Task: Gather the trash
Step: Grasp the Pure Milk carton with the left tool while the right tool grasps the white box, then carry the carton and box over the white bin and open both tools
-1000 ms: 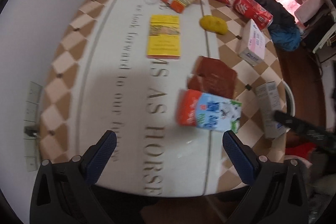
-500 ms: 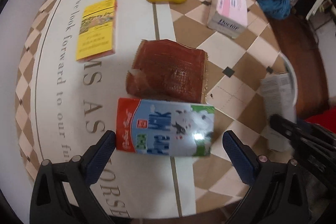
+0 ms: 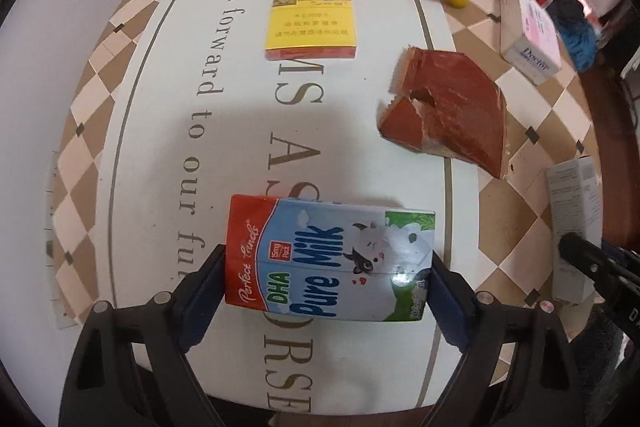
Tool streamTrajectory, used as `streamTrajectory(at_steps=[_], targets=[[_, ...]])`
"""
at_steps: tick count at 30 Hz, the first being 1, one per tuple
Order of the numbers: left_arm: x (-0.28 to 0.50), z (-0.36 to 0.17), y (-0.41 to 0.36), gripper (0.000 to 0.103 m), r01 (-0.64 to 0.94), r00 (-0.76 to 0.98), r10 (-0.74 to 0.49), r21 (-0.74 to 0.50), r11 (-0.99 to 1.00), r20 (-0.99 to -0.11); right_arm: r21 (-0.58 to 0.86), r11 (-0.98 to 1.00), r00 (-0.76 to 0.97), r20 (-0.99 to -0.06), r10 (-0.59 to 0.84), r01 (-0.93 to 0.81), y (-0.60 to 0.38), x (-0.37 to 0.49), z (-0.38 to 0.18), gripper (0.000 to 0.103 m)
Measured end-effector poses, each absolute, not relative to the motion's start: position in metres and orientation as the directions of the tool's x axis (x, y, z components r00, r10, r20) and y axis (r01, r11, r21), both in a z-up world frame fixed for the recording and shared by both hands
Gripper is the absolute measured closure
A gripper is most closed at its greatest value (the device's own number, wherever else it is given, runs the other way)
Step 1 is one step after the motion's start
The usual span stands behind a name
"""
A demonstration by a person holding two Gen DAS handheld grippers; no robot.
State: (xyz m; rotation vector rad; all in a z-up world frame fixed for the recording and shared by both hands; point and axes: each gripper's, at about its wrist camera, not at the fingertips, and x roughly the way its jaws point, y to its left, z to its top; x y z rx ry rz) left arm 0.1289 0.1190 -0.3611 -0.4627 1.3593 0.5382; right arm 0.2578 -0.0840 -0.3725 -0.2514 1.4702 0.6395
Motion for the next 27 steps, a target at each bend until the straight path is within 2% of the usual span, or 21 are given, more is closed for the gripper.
streamTrajectory(at_steps=[8, 17, 22, 27], targets=[[0.127, -0.371, 0.124, 0.013, -0.626, 0.139, 0.13, 0.014, 0.78, -0.982, 0.171, 0.807, -0.013, -0.98, 0.199, -0.566, -0.063, 0.253, -0.376, 0.056], [0.133, -0.367, 0.101, 0.014, -0.63, 0.17, 0.173, 0.028, 0.776, -0.97, 0.065, 0.783, 0.063, -0.989, 0.133, -0.619, -0.057, 0.244, -0.375, 0.064], [0.124, -0.327, 0.084, 0.014, -0.61, 0.234, 0.237, 0.047, 0.791, -0.943, 0.132, 0.795, 0.06, -0.977, 0.207, -0.592, -0.071, 0.244, -0.362, 0.066], [0.125, -0.268, 0.06, 0.014, -0.571, 0.337, 0.266, 0.029, 0.82, -0.903, 0.204, 0.807, 0.131, -0.936, 0.326, -0.553, -0.103, 0.247, -0.311, 0.066]])
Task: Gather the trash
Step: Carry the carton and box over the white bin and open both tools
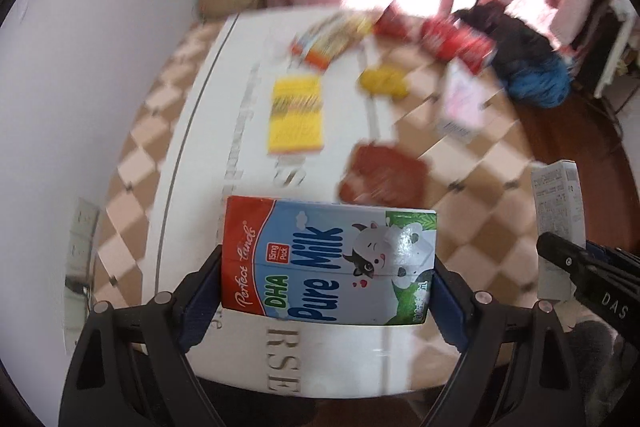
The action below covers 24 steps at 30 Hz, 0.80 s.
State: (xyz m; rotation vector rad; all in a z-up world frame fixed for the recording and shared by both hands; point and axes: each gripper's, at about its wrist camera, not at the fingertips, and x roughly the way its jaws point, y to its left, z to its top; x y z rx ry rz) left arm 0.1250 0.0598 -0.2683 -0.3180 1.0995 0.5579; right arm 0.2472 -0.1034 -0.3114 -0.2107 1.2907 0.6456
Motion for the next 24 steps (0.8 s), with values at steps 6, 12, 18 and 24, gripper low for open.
streamTrajectory(at_steps=[6, 12, 18, 24], targets=[[0.178, -0.204, 0.014, 0.014, -0.471, 0.484, 0.213, -0.047, 0.881, -0.849, 0.269, 0.824, 0.235, -0.873, 0.427, -0.498, -0.169, 0.283, -0.239, 0.066], [0.277, -0.201, -0.042, 0.014, -0.323, 0.538, 0.041, -0.162, 0.932, -0.842, 0.301, 0.877, 0.317, -0.848, 0.426, -0.374, -0.258, 0.347, -0.209, 0.066], [0.389, -0.266, -0.093, 0.013, -0.242, 0.441, -0.18, -0.31, 0.919, -0.879, 0.305, 0.929, 0.281, -0.891, 0.356, -0.209, -0.337, 0.417, -0.259, 0.066], [0.467, -0.354, -0.122, 0.013, -0.279, 0.261, -0.292, -0.361, 0.89, -0.92, 0.308, 0.948, 0.147, -0.937, 0.317, -0.077, -0.383, 0.475, -0.351, 0.066]])
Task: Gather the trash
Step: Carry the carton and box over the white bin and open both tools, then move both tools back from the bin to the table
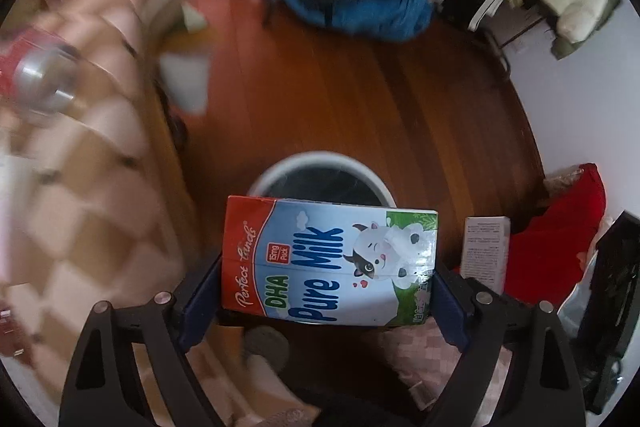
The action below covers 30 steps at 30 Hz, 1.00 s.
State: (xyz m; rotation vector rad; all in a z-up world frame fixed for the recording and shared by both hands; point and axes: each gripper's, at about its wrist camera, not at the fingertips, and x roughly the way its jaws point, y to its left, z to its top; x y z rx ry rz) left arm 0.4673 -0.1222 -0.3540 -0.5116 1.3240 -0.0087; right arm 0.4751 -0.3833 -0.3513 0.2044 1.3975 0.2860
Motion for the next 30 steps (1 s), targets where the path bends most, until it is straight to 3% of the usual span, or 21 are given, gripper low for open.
streamTrajectory(at_steps=[5, 7, 12, 13, 15, 18, 23, 30], targets=[[0.501, -0.401, -0.134, 0.011, -0.315, 0.158, -0.348, -0.382, 0.869, -0.924, 0.31, 0.951, 0.078, -0.947, 0.311, -0.02, -0.398, 0.5, -0.409, 0.066], [0.51, -0.409, -0.135, 0.002, -0.321, 0.143, -0.346, -0.374, 0.87, -0.927, 0.314, 0.949, 0.052, -0.948, 0.314, -0.001, -0.4, 0.508, -0.428, 0.066], [0.502, -0.413, -0.14, 0.001, -0.328, 0.138, -0.3, -0.33, 0.885, -0.944, 0.331, 0.944, 0.0, -0.944, 0.331, 0.016, -0.402, 0.52, -0.471, 0.061], [0.498, -0.414, -0.14, 0.001, -0.33, 0.138, -0.278, -0.308, 0.892, -0.951, 0.325, 0.945, -0.004, -0.946, 0.325, 0.023, -0.403, 0.524, -0.476, 0.055], [0.492, -0.412, -0.141, 0.001, -0.317, 0.147, -0.206, -0.243, 0.917, -0.967, 0.323, 0.946, -0.016, -0.946, 0.324, 0.037, -0.403, 0.526, -0.488, 0.016], [0.485, -0.417, -0.144, 0.001, -0.301, 0.142, -0.101, -0.14, 0.944, -0.985, 0.282, 0.959, -0.018, -0.959, 0.283, 0.029, -0.4, 0.525, -0.492, 0.003], [0.468, -0.418, -0.149, 0.001, -0.261, 0.127, 0.022, -0.013, 0.965, -0.992, 0.149, 0.988, -0.008, -0.989, 0.149, -0.031, -0.394, 0.518, -0.488, 0.001], [0.45, -0.406, -0.152, 0.001, -0.253, 0.132, 0.047, 0.012, 0.967, -0.99, 0.085, 0.995, -0.011, -0.996, 0.085, -0.056, -0.394, 0.502, -0.479, 0.001]])
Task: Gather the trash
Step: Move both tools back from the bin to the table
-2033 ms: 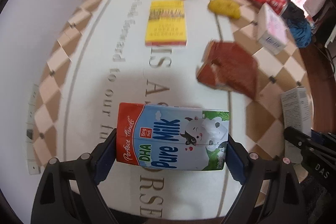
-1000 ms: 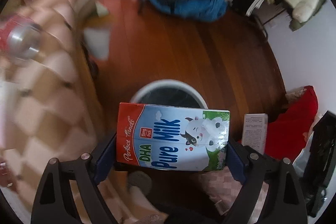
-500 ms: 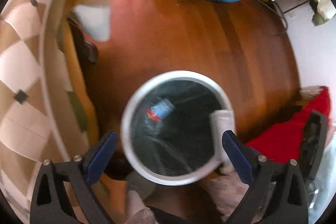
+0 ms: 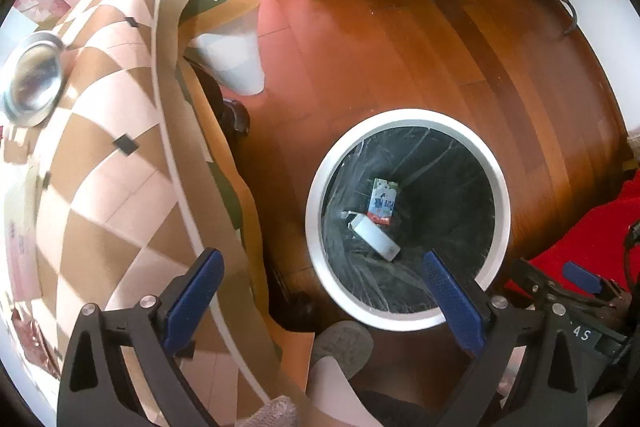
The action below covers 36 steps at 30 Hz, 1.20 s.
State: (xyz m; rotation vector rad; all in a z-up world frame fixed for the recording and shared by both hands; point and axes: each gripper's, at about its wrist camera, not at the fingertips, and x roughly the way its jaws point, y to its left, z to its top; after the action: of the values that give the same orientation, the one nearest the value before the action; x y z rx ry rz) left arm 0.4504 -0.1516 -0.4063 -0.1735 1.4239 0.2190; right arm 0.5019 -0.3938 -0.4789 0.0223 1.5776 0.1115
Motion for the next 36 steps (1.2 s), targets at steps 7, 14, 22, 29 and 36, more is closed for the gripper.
streamTrajectory(at_steps=[7, 14, 22, 29, 36], targets=[[0.435, -0.374, -0.155, 0.001, -0.258, 0.177, 0.043, -0.004, 0.966, -0.983, 0.086, 0.994, 0.023, -0.996, 0.087, -0.064, -0.392, 0.485, -0.446, 0.001], [0.414, -0.323, -0.155, 0.001, -0.255, 0.261, 0.047, -0.022, 0.967, -0.964, 0.092, 0.992, 0.109, -0.989, 0.101, -0.084, -0.393, 0.466, -0.382, 0.001], [0.379, -0.256, -0.146, 0.001, -0.26, 0.371, 0.043, -0.06, 0.964, -0.928, 0.156, 0.984, 0.198, -0.965, 0.17, -0.082, -0.394, 0.44, -0.303, 0.001], [0.332, -0.195, -0.089, 0.001, -0.347, 0.472, 0.096, -0.085, 0.934, -0.876, 0.28, 0.951, 0.245, -0.921, 0.304, -0.127, -0.363, 0.413, -0.232, 0.001], [0.293, -0.188, 0.012, 0.001, -0.52, 0.425, 0.29, 0.031, 0.854, -0.857, 0.279, 0.9, 0.206, -0.91, 0.359, -0.335, -0.246, 0.4, -0.205, 0.001]])
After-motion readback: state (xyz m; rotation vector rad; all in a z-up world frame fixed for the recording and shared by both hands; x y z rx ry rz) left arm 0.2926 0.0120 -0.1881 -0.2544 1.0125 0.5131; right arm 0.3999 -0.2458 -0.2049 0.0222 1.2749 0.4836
